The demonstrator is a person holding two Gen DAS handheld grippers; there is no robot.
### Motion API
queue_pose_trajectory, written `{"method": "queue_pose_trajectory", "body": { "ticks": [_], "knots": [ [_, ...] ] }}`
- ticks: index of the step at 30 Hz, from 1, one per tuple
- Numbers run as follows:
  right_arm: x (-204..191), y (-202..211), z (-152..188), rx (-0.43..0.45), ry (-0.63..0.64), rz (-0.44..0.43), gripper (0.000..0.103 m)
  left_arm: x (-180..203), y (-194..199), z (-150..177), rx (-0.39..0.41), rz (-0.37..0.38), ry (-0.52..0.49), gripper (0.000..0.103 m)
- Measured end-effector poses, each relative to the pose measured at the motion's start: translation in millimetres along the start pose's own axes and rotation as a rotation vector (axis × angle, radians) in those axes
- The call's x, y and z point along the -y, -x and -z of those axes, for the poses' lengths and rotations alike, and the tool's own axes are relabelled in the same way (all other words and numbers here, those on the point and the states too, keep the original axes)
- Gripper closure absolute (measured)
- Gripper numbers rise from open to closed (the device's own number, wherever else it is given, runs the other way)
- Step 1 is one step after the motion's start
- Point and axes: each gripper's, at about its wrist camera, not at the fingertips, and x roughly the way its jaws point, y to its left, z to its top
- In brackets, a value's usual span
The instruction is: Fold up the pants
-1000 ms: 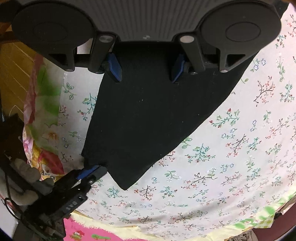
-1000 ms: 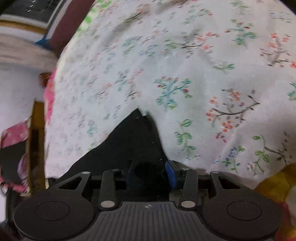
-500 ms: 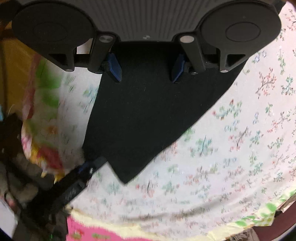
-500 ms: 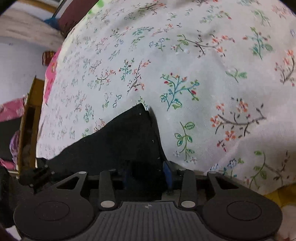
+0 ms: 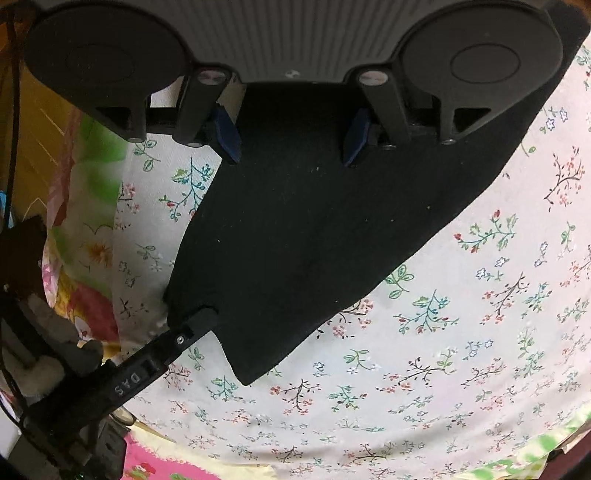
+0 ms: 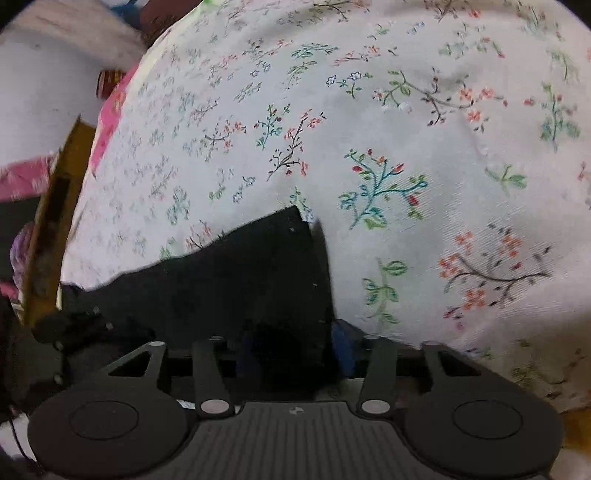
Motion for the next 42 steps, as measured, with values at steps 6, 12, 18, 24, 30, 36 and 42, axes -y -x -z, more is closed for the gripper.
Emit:
{"method": "queue_pose_trajectory", "body": {
  "ticks": [6, 12, 18, 24, 30, 36, 42],
  "knots": [
    [-10.1, 28.6, 15.6, 0.052, -0.105, 0.0, 0.069, 1.1, -6.3, -1.6, -0.003, -0.003, -0.02, 0.026],
    [-21.8, 30.9, 64.3, 0.134, -0.284, -0.057, 0.07, -0.2, -11.9, -2.7, -0.011, 0.01, -0.031, 0.024],
    [-15.4, 37.6, 77.1, 0.266, -0.386, -0.025, 0.073, 1.6, -11.2, -0.6, -0.009, 0.017, -0.062, 0.024],
    [-14.4, 39.3, 43.5, 0.239, -0.249, 0.019, 0.059, 3.9, -13.7, 1.3, -0.009, 0.01, -0.07, 0.022],
    [6.1, 1.1, 11.5, 0.14, -0.178, -0.05, 0.056, 8.1, -13.1, 3.5, -0.003, 0.006, -0.067, 0.017],
    [18.1, -12.0, -4.0, 0.063, -0.16, -0.188, 0.058, 17.7, -17.0, 4.1, -0.012, -0.003, -0.096, 0.011],
    [-4.4, 0.6, 9.9, 0.054, -0.117, -0.323, 0.058, 16.6, -17.4, 0.6, -0.026, 0.0, -0.078, 0.01]
  ]
}}
